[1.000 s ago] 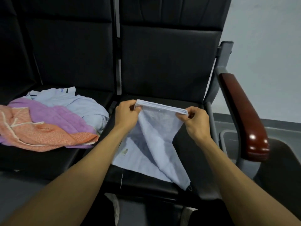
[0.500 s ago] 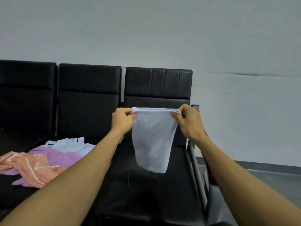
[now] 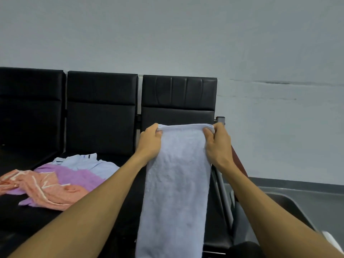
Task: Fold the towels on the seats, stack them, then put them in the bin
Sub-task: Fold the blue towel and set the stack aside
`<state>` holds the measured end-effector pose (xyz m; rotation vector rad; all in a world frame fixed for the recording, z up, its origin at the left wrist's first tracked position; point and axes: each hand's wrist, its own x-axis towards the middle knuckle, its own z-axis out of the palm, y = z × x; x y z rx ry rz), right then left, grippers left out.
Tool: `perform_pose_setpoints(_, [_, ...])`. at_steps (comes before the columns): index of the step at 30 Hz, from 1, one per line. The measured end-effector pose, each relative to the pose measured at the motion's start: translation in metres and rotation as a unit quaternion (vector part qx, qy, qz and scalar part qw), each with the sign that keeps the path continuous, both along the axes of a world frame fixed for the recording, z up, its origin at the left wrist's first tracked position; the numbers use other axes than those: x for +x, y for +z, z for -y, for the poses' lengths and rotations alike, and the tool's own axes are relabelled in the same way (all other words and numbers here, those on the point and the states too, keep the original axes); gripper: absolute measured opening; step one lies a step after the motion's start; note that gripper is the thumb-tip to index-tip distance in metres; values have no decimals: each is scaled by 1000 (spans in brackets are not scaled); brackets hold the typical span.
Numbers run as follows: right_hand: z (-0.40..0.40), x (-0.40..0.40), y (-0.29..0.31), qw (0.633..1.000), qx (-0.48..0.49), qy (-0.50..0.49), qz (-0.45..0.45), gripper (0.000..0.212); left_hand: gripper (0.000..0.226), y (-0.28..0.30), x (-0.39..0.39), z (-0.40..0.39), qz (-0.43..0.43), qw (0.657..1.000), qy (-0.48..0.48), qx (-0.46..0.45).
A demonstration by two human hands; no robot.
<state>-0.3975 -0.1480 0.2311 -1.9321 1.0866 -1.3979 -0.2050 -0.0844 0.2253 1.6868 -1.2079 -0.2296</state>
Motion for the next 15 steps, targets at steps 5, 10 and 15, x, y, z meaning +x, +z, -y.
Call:
perform_pose_setpoints(5, [30,11,-58,999,42,-5,-24,18,27,-57,12,29,-21,998,17,53])
perform_pose_setpoints(10, [67,31,-153,987,108,-25,-121,23,31,-153,35,64,6,985,69,158])
perform_pose_setpoints(15, [85,45,-211,977,162,-22,-135,26,26,-215,49,80,2,982,94,166])
